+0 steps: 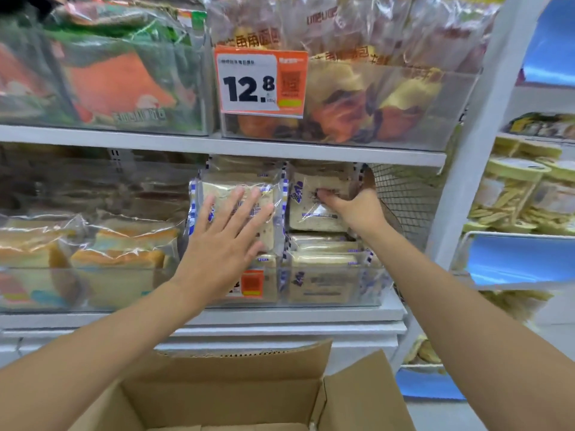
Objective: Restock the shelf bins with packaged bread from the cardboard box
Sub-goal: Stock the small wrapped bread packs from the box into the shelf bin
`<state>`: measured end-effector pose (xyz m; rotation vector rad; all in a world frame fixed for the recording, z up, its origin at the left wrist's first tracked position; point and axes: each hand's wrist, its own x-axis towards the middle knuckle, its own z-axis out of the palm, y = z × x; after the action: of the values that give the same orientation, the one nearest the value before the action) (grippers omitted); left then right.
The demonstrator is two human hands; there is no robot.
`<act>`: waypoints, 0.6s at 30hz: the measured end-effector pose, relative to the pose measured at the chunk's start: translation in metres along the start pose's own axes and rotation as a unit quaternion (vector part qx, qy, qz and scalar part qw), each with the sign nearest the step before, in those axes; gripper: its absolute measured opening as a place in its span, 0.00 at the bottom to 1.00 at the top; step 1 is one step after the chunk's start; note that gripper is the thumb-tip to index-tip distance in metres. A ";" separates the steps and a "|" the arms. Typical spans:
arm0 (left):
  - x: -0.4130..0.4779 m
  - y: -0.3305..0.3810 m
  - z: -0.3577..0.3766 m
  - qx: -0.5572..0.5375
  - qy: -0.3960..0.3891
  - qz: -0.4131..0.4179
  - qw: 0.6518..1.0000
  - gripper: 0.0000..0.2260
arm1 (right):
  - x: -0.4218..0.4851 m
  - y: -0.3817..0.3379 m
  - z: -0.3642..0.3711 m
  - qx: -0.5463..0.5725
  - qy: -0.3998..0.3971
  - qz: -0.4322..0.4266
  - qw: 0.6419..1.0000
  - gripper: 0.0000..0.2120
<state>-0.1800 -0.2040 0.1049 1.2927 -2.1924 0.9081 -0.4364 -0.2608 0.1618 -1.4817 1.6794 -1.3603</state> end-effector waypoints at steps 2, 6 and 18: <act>-0.001 0.000 0.001 0.002 0.004 -0.001 1.000 0.25 | -0.005 0.007 -0.005 -0.025 0.010 0.025 0.999 0.51; 0.000 0.000 0.002 0.000 0.018 0.002 1.000 0.25 | -0.035 0.018 -0.011 -0.213 0.034 -0.077 0.973 0.52; 0.000 -0.002 0.000 0.002 0.030 0.007 1.000 0.24 | -0.040 0.003 0.001 -0.477 0.025 -0.304 0.824 0.35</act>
<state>-0.1788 -0.2050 0.1052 1.2382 -2.1575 0.9437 -0.4256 -0.2241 0.1498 -2.7444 2.1631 -0.7681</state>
